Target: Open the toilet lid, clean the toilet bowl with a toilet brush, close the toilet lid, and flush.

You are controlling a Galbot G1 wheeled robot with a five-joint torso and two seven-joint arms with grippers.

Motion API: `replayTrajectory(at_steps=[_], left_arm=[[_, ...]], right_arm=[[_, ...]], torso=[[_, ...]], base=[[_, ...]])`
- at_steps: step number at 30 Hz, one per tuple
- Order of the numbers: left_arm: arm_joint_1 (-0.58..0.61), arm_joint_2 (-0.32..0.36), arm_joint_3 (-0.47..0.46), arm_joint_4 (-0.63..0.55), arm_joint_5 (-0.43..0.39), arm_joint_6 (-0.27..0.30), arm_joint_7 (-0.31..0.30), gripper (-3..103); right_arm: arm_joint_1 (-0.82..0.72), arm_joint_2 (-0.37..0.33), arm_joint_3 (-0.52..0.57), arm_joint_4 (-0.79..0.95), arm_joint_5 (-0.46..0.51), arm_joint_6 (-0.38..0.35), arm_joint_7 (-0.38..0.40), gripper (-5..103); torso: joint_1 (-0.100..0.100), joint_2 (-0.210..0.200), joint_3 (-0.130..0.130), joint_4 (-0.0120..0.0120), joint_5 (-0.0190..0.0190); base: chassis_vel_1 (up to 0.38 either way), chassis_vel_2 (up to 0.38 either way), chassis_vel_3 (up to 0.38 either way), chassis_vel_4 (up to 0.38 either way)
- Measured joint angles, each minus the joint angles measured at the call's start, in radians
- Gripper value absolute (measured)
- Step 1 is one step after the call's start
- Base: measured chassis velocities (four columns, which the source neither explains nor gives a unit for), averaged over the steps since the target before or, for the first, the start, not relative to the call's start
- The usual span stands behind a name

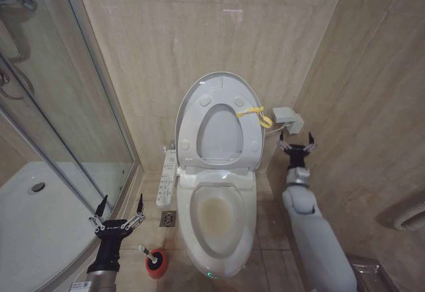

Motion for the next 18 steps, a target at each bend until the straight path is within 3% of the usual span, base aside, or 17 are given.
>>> replayTrajectory(at_steps=[9,18], left_arm=[[0.000,0.000,0.000,0.000,0.000,0.000,0.000,100],[0.000,0.000,0.000,0.000,0.000,0.000,0.000,100]], right_arm=[[0.181,-0.009,-0.033,-0.160,-0.022,0.008,0.009,100],[0.233,0.014,-0.058,-0.201,-0.038,0.006,0.012,100]], torso=[[0.000,0.000,0.000,0.0003,-0.0001],[0.000,0.000,0.000,0.0001,-0.0002]], base=[[0.000,0.000,0.000,0.000],[0.000,0.000,0.000,0.000]])
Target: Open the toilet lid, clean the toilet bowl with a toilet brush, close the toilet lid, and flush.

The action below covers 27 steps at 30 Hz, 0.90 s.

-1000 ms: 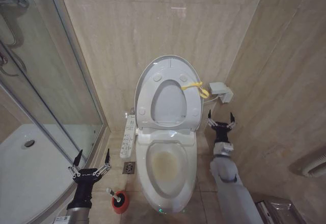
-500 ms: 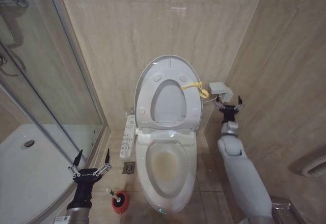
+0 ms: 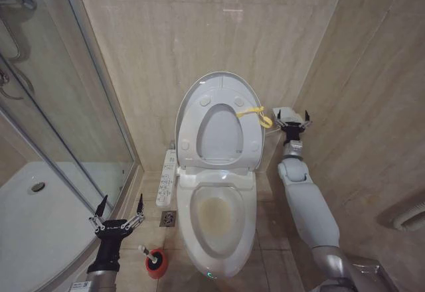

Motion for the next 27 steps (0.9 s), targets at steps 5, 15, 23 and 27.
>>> replayTrajectory(at_steps=[5,15,23,27], left_arm=[[0.000,0.000,0.000,0.000,0.000,0.000,0.000,100],[0.000,0.000,0.000,0.000,0.000,0.000,0.000,100],[0.000,0.000,0.000,0.000,0.000,0.000,0.000,100],[0.000,0.000,0.000,0.000,0.000,0.000,0.000,100]], right_arm=[[0.018,0.023,-0.022,-0.014,-0.011,-0.002,0.009,100],[0.012,0.043,-0.081,-0.006,-0.014,-0.009,0.018,100],[-0.021,0.013,-0.148,0.067,0.013,-0.027,0.031,100],[-0.086,-0.054,-0.193,0.160,0.056,-0.047,0.020,100]], torso=[[0.000,0.000,0.000,0.0001,-0.0001],[0.000,0.000,0.000,0.0001,-0.0001],[0.000,0.000,0.000,-0.0003,0.0000],[0.000,0.000,0.000,-0.0004,-0.0001]], base=[[0.000,0.000,0.000,0.000],[0.000,0.000,0.000,0.000],[0.000,0.000,0.000,0.000],[0.000,0.000,0.000,0.000]])
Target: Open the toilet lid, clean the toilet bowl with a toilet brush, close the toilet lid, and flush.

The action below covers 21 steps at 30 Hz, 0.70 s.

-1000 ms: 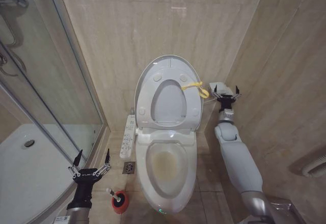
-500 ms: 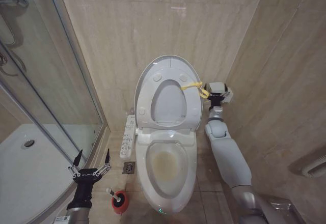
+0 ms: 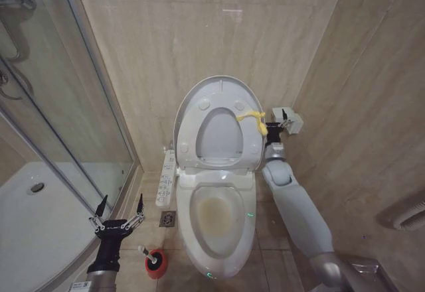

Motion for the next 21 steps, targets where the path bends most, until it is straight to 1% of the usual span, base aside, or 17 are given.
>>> replayTrajectory(at_steps=[1,3,4,7,8,11,12,15,17,21], left_arm=[[0.000,0.000,0.000,0.000,0.000,0.000,0.000,100],[0.000,0.000,0.000,0.000,0.000,0.000,0.000,100],[0.000,0.000,0.000,0.000,0.000,0.000,0.000,100],[0.000,0.000,0.000,0.000,0.000,0.000,0.000,100],[0.000,0.000,0.000,0.000,0.000,0.000,0.000,100],[0.000,0.000,0.000,0.000,0.000,0.000,0.000,100],[0.000,0.000,0.000,0.000,0.000,0.000,0.000,100],[0.000,0.000,0.000,0.000,0.000,0.000,0.000,100],[0.000,0.000,0.000,0.000,0.000,0.000,0.000,100],[0.000,0.000,0.000,0.000,0.000,0.000,0.000,100]], right_arm=[[0.000,0.000,0.000,0.000,0.000,0.000,0.000,100],[-0.051,-0.032,-0.013,0.056,0.022,-0.009,-0.004,100],[-0.051,-0.032,-0.013,0.056,0.022,-0.009,-0.004,100],[-0.159,-0.075,-0.011,0.150,0.045,-0.016,-0.008,100],[-0.159,-0.075,-0.011,0.150,0.045,-0.016,-0.008,100],[-0.245,-0.093,0.015,0.205,0.046,-0.015,-0.012,100],[-0.245,-0.093,0.015,0.205,0.046,-0.015,-0.012,100],[-0.326,-0.097,0.047,0.260,0.051,-0.015,-0.012,100],[-0.353,-0.097,0.058,0.281,0.056,-0.015,-0.012,100],[-0.417,-0.099,0.083,0.334,0.063,-0.018,-0.011,100]], torso=[[0.000,0.000,0.000,0.0000,0.0000],[0.000,0.000,0.000,0.0001,0.0000],[0.000,0.000,0.000,0.0001,0.0000],[0.000,0.000,0.000,0.0005,0.0003],[0.000,0.000,0.000,0.0005,0.0003],[0.000,0.000,0.000,0.0013,0.0004],[0.000,0.000,0.000,0.0013,0.0004],[0.000,0.000,0.000,0.0008,0.0004],[0.000,0.000,0.000,0.0006,0.0004],[0.000,0.000,0.000,0.0006,0.0003]], base=[[0.000,0.000,0.000,0.000],[0.000,0.000,0.000,0.000],[0.000,0.000,0.000,0.000],[0.000,0.000,0.000,0.000],[0.000,0.000,0.000,0.000],[0.000,0.000,0.000,0.000],[0.000,0.000,0.000,0.000],[0.000,0.000,0.000,0.000],[0.000,0.000,0.000,0.000],[0.000,0.000,0.000,0.000]])
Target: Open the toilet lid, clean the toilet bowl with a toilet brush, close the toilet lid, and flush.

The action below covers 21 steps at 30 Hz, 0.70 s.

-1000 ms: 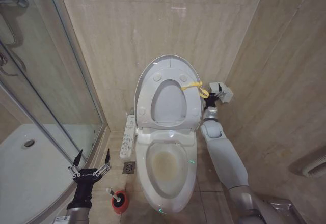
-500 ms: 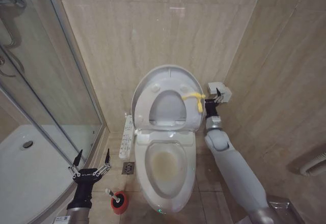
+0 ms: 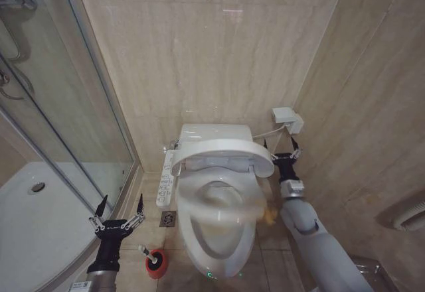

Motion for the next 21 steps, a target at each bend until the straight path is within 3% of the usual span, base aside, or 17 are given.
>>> replayTrajectory(at_steps=[21], left_arm=[[0.000,0.000,0.000,0.000,0.000,0.000,0.000,100]], right_arm=[[-0.304,0.091,0.097,0.268,-0.015,-0.043,0.062,100]], torso=[[0.000,0.000,0.000,-0.0001,-0.0002]], base=[[0.000,0.000,0.000,0.000]])
